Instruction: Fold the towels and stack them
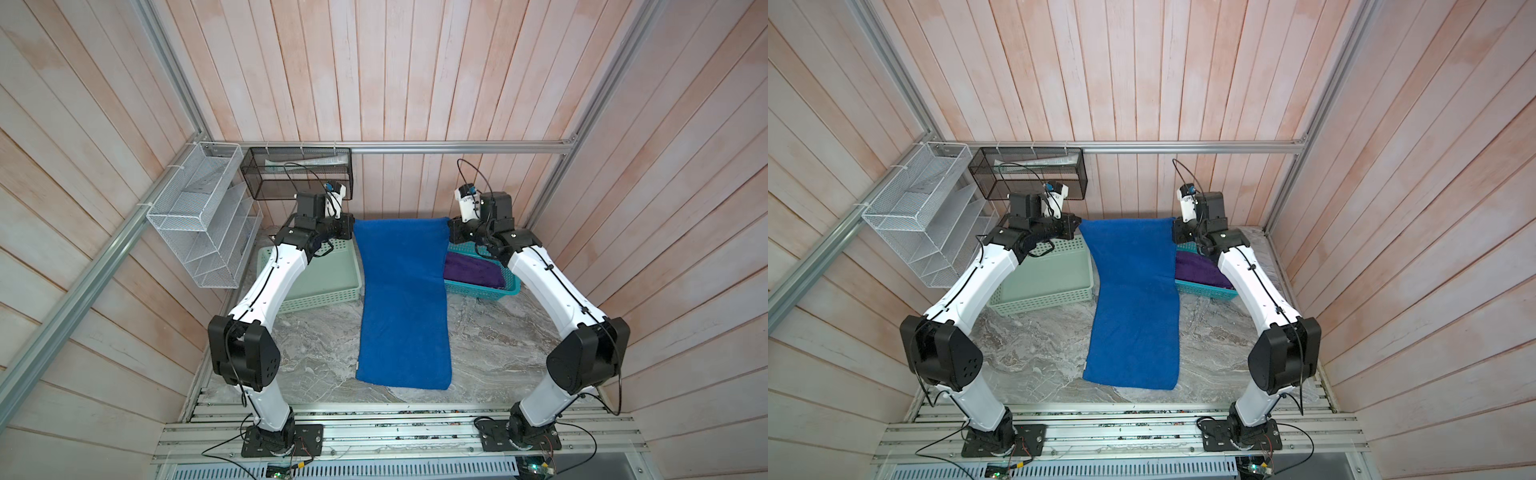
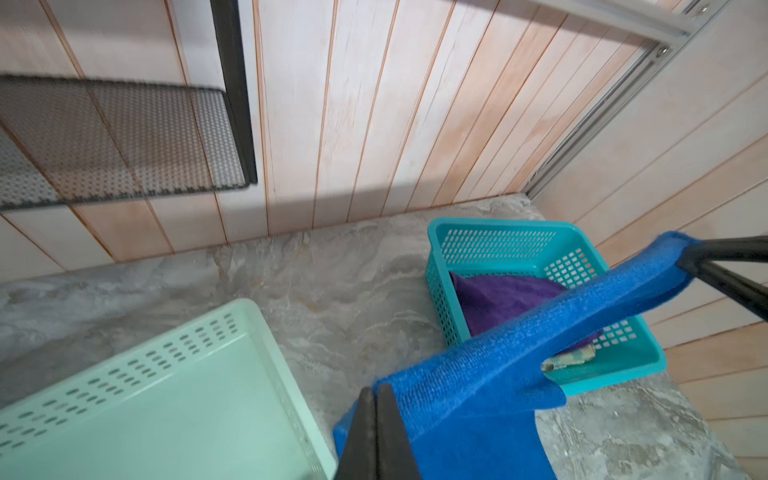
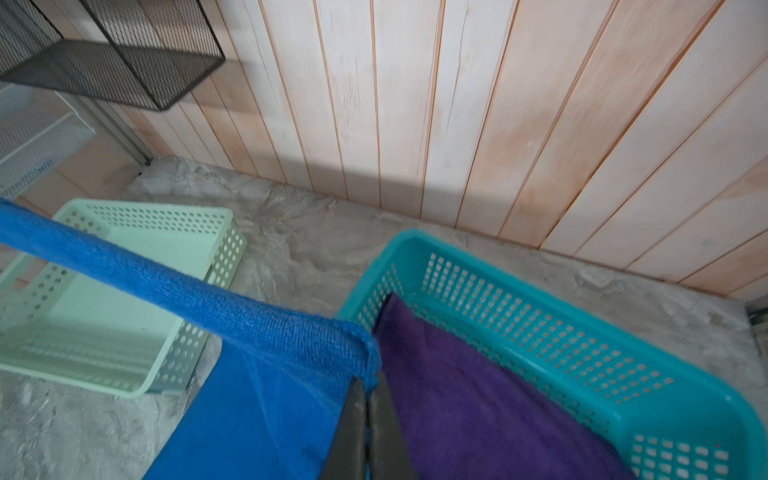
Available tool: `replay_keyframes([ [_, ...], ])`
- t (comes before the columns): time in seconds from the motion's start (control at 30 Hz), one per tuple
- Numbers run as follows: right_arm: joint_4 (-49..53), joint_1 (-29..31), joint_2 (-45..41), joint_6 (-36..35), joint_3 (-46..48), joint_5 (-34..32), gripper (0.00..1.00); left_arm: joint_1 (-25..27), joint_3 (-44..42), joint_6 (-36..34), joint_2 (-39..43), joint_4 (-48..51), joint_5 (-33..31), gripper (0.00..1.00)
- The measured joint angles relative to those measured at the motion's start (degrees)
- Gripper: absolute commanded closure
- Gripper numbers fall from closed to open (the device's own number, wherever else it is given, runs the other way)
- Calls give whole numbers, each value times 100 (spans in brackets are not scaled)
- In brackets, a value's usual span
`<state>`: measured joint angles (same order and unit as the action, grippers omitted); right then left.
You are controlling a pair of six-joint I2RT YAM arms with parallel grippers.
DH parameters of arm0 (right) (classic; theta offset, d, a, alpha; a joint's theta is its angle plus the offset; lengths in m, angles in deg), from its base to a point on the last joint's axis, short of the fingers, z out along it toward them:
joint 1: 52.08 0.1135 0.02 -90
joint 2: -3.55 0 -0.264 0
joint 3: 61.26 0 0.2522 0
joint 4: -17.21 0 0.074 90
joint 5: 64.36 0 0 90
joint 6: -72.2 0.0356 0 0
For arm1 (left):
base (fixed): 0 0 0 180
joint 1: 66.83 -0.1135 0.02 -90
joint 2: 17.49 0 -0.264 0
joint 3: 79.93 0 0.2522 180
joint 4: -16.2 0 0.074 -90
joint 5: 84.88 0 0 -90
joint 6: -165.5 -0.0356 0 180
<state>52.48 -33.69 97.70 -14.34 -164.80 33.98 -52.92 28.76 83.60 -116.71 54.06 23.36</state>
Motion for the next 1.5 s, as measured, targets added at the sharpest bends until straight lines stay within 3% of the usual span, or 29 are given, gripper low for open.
replay_keyframes([
  [0.2,-297,656,-1213,330,1858,-146,100,72,-1711,205,894,-310,122,100],
  [0.4,-444,1394,-2291,761,3145,-332,100,573,-3407,509,2015,-535,122,100],
  [0.7,-796,1635,-2474,1696,4959,-282,100,1725,-5272,1377,2159,-1134,66,100],
  [0.87,-1307,1646,-2166,2041,5604,-188,100,2122,-5473,1766,1473,-1429,-42,100],
  [1.03,-1622,1624,-1429,2031,5643,-203,100,2140,-5580,2072,957,-1633,-118,100],
  [1.33,-1958,1049,-396,1587,4957,-238,100,2142,-5486,2258,726,-1941,-118,100],
  [1.5,-1884,822,-13,1279,4492,-223,100,2109,-5125,2245,538,-1646,-138,100],
])
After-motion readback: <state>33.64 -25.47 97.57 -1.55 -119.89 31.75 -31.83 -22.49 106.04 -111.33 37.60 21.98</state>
